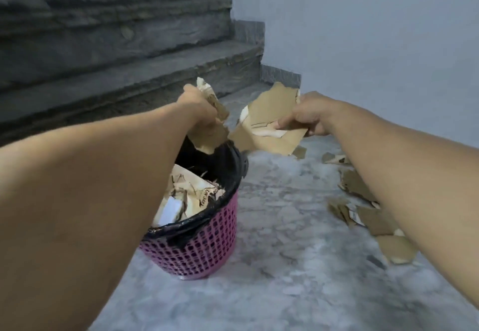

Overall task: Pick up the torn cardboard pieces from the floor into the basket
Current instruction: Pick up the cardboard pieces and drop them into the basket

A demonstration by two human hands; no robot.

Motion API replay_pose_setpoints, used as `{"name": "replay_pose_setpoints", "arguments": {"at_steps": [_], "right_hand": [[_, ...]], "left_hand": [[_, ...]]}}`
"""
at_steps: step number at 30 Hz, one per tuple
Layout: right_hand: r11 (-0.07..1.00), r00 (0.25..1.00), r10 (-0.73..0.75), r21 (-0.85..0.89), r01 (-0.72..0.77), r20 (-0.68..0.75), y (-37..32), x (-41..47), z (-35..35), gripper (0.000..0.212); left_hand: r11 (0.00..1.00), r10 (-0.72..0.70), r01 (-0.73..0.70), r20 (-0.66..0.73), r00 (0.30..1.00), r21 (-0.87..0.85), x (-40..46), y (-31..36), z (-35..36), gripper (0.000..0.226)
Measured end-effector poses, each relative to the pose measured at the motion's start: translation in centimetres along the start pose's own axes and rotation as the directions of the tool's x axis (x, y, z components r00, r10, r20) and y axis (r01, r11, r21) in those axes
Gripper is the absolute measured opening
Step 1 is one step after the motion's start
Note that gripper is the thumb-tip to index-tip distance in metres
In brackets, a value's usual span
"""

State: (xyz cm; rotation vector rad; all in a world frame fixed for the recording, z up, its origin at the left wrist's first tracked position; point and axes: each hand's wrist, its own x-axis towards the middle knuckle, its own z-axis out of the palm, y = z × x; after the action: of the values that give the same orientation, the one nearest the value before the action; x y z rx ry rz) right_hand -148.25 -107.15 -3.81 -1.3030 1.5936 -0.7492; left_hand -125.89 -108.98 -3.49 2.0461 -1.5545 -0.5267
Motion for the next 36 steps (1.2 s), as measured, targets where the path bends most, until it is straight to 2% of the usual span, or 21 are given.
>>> {"name": "replay_pose_setpoints", "arguments": {"at_steps": [2, 4, 6, 8, 10, 12, 13, 14, 16, 18, 20, 22, 23, 25, 27, 29, 33, 36], "right_hand": [[0.999, 1.000, -0.019, -0.026, 0.020, 0.019, -2.3, -1.0, 3.0, 0.051], [0.997, 0.999, -0.029, -0.066, 0.031, 0.032, -3.9, -1.6, 6.1, 0.054], [0.992, 0.998, -0.052, -0.112, 0.055, 0.028, -4.5, -1.7, 8.9, 0.042], [0.987, 0.998, -0.062, -0.151, 0.064, 0.018, -4.2, -1.6, 11.3, 0.027], [0.983, 0.997, -0.076, -0.168, 0.080, 0.035, -3.3, -1.3, 13.5, 0.022], [0.976, 0.995, -0.087, -0.198, 0.093, 0.037, -2.2, -1.0, 14.9, 0.047], [0.955, 0.992, -0.124, -0.273, 0.117, -0.010, -1.6, -0.9, 14.9, 0.055], [0.923, 0.982, -0.176, -0.358, 0.138, -0.075, -0.9, -1.0, 14.9, 0.053], [0.863, 0.951, -0.244, -0.489, 0.125, -0.188, 0.4, -1.5, 14.7, 0.039], [0.821, 0.966, -0.174, -0.569, 0.037, -0.189, 1.5, -2.2, 14.3, 0.031], [0.874, 0.996, 0.028, -0.482, -0.068, -0.089, 2.5, -2.9, 14.4, 0.025], [0.949, 0.979, 0.203, -0.252, -0.189, 0.031, 3.4, -3.6, 14.7, 0.015], [0.966, 0.973, 0.226, -0.138, -0.218, 0.049, 3.7, -3.9, 14.9, 0.008], [0.976, 0.977, 0.215, 0.040, -0.215, -0.002, 4.4, -3.5, 14.8, 0.010], [0.974, 0.978, 0.195, 0.131, -0.184, -0.077, 4.9, -3.0, 14.2, 0.016], [0.962, 0.973, 0.194, 0.218, -0.164, -0.122, 5.4, -2.5, 12.7, 0.019], [0.913, 0.962, 0.234, 0.370, -0.169, -0.138, 6.7, -1.3, 8.9, 0.025], [0.892, 0.953, 0.246, 0.426, -0.150, -0.178, 7.3, -0.2, 6.4, 0.030]], "left_hand": [[0.997, -0.072, 0.071, 0.039, 0.997, 0.026, -0.7, -2.5, -2.0, 0.090], [0.994, -0.100, 0.098, 0.035, 0.994, 0.053, -1.2, -5.0, -3.2, 0.079], [0.989, -0.129, 0.124, 0.052, 0.990, 0.085, -1.8, -7.3, -3.7, 0.073], [0.982, -0.173, 0.166, 0.084, 0.981, 0.089, -2.5, -9.6, -3.5, 0.078], [0.977, -0.201, 0.190, 0.113, 0.973, 0.099, -3.2, -11.7, -3.2, 0.083], [0.976, -0.196, 0.179, 0.141, 0.970, 0.124, -3.7, -13.8, -3.1, 0.072], [0.976, -0.185, 0.167, 0.126, 0.975, 0.140, -4.1, -14.5, -3.1, 0.064], [0.977, -0.161, 0.146, 0.090, 0.983, 0.157, -4.5, -15.3, -3.1, 0.060], [0.962, -0.095, 0.097, -0.021, 0.995, 0.256, -5.2, -17.1, -3.2, 0.069], [0.924, -0.098, 0.132, -0.112, 0.989, 0.358, -5.7, -18.6, -3.0, 0.073], [0.913, -0.240, 0.272, -0.139, 0.961, 0.303, -6.2, -19.4, -2.7, 0.080], [0.919, -0.349, 0.373, -0.173, 0.921, 0.126, -6.3, -19.9, -2.4, 0.086], [0.922, -0.364, 0.383, -0.200, 0.910, 0.065, -6.3, -20.0, -2.4, 0.084], [0.933, -0.342, 0.357, -0.225, 0.912, 0.030, -6.2, -19.9, -2.5, 0.066], [0.949, -0.299, 0.314, -0.225, 0.927, 0.036, -5.8, -19.4, -2.2, 0.044], [0.965, -0.243, 0.258, -0.208, 0.947, 0.046, -5.4, -18.2, -1.6, 0.036], [0.987, -0.151, 0.157, -0.145, 0.978, 0.033, -3.8, -14.3, 1.1, 0.039], [0.996, -0.080, 0.083, -0.094, 0.992, 0.026, -2.5, -11.4, 4.1, 0.058]]}}
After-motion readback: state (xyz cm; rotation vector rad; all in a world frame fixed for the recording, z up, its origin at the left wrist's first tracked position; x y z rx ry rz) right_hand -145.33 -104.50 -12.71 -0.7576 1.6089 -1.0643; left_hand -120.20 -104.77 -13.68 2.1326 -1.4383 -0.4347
